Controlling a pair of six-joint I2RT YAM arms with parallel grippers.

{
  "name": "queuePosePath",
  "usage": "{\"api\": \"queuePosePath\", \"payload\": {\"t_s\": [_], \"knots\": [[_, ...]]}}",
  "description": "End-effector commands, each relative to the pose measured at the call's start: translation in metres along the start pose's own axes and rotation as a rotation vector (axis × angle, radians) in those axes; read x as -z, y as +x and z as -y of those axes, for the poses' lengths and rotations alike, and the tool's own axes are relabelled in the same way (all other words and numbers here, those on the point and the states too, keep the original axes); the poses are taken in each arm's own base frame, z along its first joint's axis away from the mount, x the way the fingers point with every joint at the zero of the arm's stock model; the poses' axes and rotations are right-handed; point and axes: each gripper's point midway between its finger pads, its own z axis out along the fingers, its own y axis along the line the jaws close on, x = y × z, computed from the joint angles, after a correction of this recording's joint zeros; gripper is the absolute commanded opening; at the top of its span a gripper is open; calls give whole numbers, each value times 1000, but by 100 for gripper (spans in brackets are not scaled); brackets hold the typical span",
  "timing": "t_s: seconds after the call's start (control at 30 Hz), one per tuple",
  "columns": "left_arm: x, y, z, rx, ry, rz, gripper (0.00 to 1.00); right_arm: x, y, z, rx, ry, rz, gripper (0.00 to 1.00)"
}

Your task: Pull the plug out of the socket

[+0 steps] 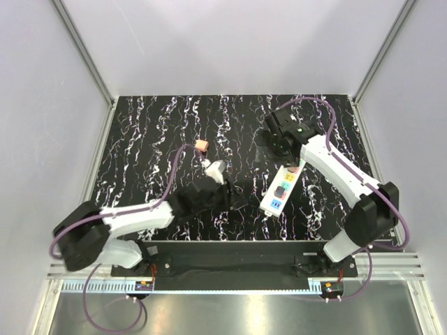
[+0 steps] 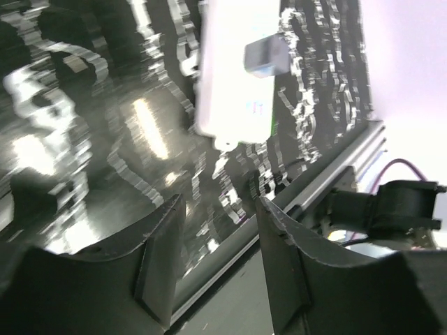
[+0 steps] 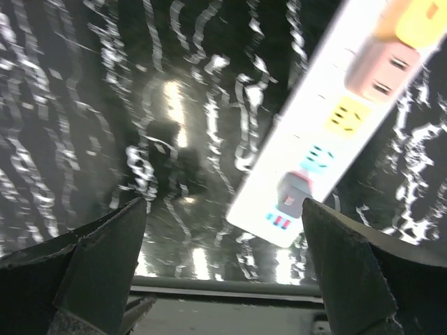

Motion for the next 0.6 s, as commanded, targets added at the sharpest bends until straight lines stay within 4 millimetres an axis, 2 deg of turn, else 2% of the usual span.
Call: {"api": "queuePosePath", "payload": {"t_s": [0.0,0.03,0.07,0.1,0.17,0.27,0.33,0.43,0.5,0.57], "knots": [[-19,-18,63,-11,217,18,49,3,11,28,35,63,16,100],[-24,-19,67,-15,217,15,49,5,13,36,22,79,12,99],[-36,-9,60,-22,183,-21,49,6,19,42,13,80,3,99],[-40,-15,72,-28,201,-17,49,5,18,50,-5,90,3,98],[-52,-7,74,-23,210,-56,47,1,27,60,-26,94,-28,97],[-60,-14,96,-21,275,-62,46,-8,33,80,-66,111,-76,97],[-64,-15,93,-41,237,-71,48,-15,33,89,-105,92,-86,94],[-67,-22,90,-89,184,-62,55,-20,31,85,-148,25,-89,81],[-67,-24,90,-134,168,-62,57,-25,31,90,-177,28,-76,65],[-67,-23,88,-163,141,-67,57,-32,28,100,-222,13,-65,43]]}}
